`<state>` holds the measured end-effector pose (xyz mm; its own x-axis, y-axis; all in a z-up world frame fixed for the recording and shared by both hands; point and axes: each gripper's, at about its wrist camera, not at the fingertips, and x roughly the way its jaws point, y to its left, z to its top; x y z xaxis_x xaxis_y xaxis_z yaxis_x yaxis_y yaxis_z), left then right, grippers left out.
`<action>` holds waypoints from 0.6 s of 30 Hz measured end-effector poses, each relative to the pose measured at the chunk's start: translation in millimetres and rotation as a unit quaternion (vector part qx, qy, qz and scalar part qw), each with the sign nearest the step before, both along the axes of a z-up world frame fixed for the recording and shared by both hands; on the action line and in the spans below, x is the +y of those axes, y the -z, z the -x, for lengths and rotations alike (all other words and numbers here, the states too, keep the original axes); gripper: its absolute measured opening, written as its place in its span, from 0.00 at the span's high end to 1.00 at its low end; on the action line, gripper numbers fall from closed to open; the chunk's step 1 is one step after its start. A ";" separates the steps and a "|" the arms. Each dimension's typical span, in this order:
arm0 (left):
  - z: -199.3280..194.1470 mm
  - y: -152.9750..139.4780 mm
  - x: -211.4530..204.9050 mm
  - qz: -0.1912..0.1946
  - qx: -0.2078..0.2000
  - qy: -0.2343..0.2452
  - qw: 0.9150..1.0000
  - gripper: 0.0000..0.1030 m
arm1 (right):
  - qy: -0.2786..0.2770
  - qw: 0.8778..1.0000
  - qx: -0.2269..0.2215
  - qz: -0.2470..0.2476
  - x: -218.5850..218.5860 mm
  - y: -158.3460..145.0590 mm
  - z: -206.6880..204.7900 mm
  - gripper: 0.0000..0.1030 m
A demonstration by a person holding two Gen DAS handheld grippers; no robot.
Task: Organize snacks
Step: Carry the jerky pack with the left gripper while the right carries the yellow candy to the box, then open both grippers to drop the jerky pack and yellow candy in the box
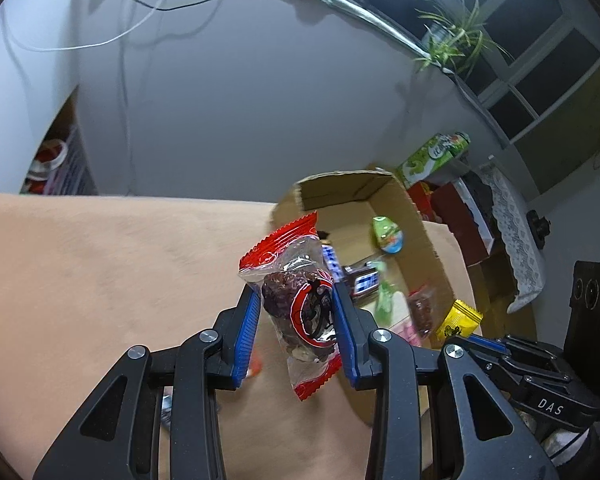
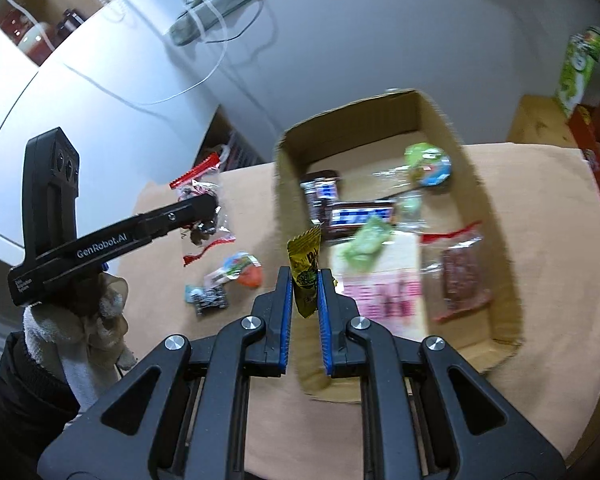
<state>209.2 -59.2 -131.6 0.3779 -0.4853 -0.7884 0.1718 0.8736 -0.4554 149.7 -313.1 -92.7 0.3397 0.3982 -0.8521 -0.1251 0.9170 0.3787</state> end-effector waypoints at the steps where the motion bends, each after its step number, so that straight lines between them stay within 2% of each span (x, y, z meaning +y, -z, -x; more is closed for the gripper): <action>1: -1.5 -0.6 -3.7 0.000 -0.001 0.003 1.000 0.67 | 0.005 1.000 0.000 0.003 -5.4 0.2 0.0 0.88; 18: -29.1 -0.8 -75.5 -0.006 -0.002 0.053 0.999 0.67 | 0.052 0.998 0.016 0.043 -60.7 13.0 0.7 0.88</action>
